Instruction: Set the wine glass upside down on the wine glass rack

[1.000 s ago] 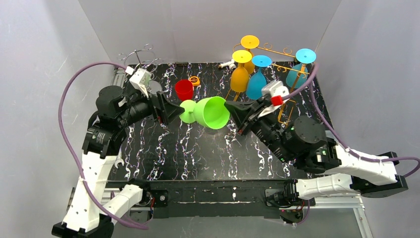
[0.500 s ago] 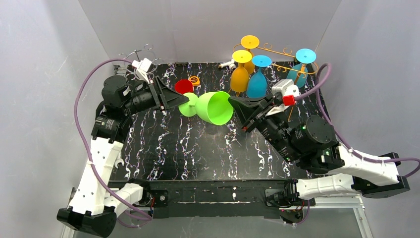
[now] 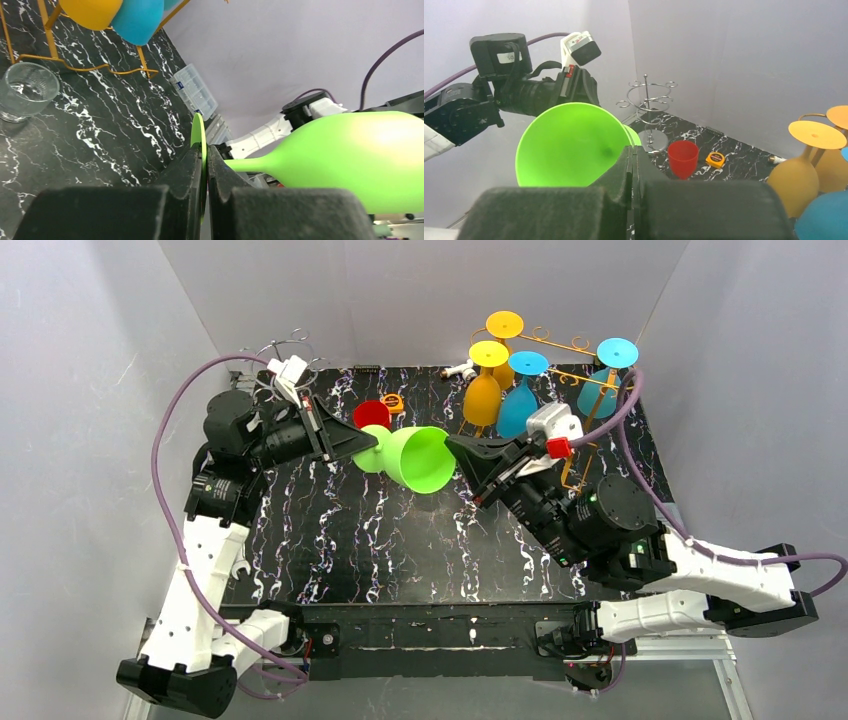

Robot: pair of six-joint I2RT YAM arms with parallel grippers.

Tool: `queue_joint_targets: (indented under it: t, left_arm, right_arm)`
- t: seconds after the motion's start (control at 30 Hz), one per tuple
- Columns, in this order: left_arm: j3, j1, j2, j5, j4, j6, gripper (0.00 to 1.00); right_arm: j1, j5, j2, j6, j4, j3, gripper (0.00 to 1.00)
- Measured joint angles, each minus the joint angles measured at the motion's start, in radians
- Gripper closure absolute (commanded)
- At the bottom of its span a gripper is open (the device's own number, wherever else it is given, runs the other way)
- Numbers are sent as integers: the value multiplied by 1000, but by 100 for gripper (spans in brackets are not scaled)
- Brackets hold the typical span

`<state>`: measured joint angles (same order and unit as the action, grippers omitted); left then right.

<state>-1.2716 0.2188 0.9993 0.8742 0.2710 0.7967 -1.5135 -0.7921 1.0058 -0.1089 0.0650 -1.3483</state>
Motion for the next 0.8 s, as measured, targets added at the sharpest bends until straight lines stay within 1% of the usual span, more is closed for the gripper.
queue_joint_targets:
  t: [0.03, 0.07, 0.1, 0.17, 0.2, 0.23, 0.3, 0.37, 0.5, 0.57, 0.6, 0.7, 0.8]
  left_arm:
    - [0, -1, -2, -3, -1, -18, 100]
    - [0, -1, -4, -6, 4, -39, 100]
    - [0, -1, -6, -8, 7, -58, 100]
    - [-8, -3, -11, -19, 21, -105, 100]
    - [-21, -2, -13, -21, 30, -137, 100]
    - [-37, -2, -14, -21, 37, -173, 100]
    - [-80, -2, -22, -35, 45, -267, 100]
    - [-112, -1, -49, -64, 40, -380, 100]
    - [-134, -1, -126, -119, 29, -592, 100]
    - [-133, 4, -161, -143, 22, -719, 100]
    - [-129, 5, -175, -159, 13, -775, 100]
    - [-98, 3, -221, -200, -63, -963, 100]
    - [-44, 3, -256, -204, -128, -1143, 100]
  right_arm:
    - [0, 7, 5, 0, 6, -2, 99]
    - [0, 10, 11, 0, 10, -5, 83]
    - [-1, 10, 16, 0, 13, -6, 62]
    - [-2, 8, 28, 9, 10, -13, 38]
    - [-2, -2, 39, 17, -6, -21, 22]
    - [-2, -15, 50, 27, -30, -32, 3]
    - [-2, -40, 70, 69, -94, -53, 2]
    - [-1, -68, 81, 109, -197, -66, 2]
    - [-1, -56, 43, 204, -349, -32, 2]
    - [-7, -24, -25, 250, -394, 27, 2]
    - [-9, 2, -85, 274, -430, 76, 2]
    - [-4, 44, -246, 330, -576, 157, 2]
    - [-3, 91, -336, 372, -647, 160, 2]
